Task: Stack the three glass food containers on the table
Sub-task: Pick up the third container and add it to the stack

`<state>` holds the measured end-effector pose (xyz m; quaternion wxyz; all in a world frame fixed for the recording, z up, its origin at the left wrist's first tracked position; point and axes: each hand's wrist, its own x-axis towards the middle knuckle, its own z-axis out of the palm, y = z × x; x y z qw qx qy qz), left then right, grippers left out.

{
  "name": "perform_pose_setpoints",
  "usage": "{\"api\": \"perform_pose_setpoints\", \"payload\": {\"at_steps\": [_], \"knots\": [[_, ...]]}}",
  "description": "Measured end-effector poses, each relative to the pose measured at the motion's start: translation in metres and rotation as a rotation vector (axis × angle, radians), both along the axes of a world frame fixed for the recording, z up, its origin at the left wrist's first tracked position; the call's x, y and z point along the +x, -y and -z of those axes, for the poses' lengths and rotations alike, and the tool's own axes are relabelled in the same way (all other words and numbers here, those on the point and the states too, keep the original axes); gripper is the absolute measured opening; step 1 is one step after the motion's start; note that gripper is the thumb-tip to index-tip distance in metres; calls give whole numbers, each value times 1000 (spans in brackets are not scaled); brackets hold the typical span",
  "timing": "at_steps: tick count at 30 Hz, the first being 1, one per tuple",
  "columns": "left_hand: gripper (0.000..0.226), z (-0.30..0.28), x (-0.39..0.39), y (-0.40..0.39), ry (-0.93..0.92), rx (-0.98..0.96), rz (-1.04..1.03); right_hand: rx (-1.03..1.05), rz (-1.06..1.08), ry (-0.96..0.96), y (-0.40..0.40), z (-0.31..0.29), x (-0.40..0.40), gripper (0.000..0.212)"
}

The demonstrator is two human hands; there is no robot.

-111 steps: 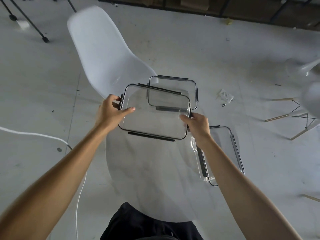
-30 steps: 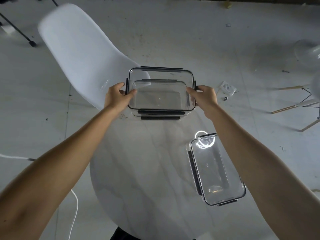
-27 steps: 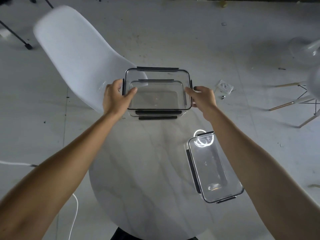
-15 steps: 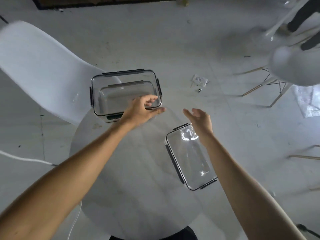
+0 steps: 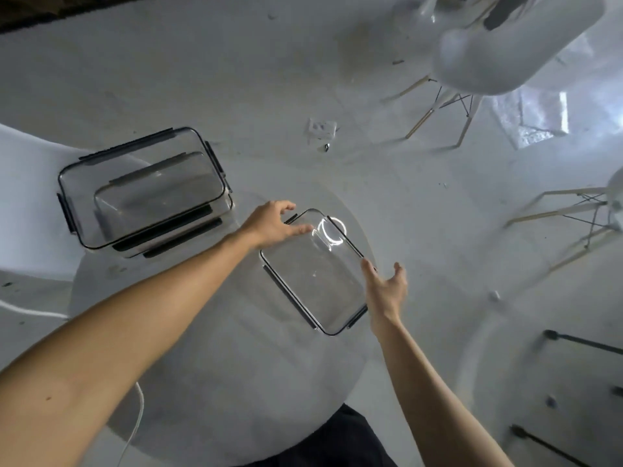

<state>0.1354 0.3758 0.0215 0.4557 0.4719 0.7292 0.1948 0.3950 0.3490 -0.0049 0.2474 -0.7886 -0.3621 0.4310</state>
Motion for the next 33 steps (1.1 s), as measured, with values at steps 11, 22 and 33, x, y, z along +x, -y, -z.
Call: {"api": "perform_pose_setpoints", "payload": {"at_steps": [11,22,33], "knots": [[85,48,14,4,-103,-63,-30,-371,266,-363,45,52,25,61],[75,58,11,6,-119,-74,-59,-413,235,-491,52,56,22,44],[41,17,0,6,-98,39,-121,-257,258,-451,35,26,18,36]]}}
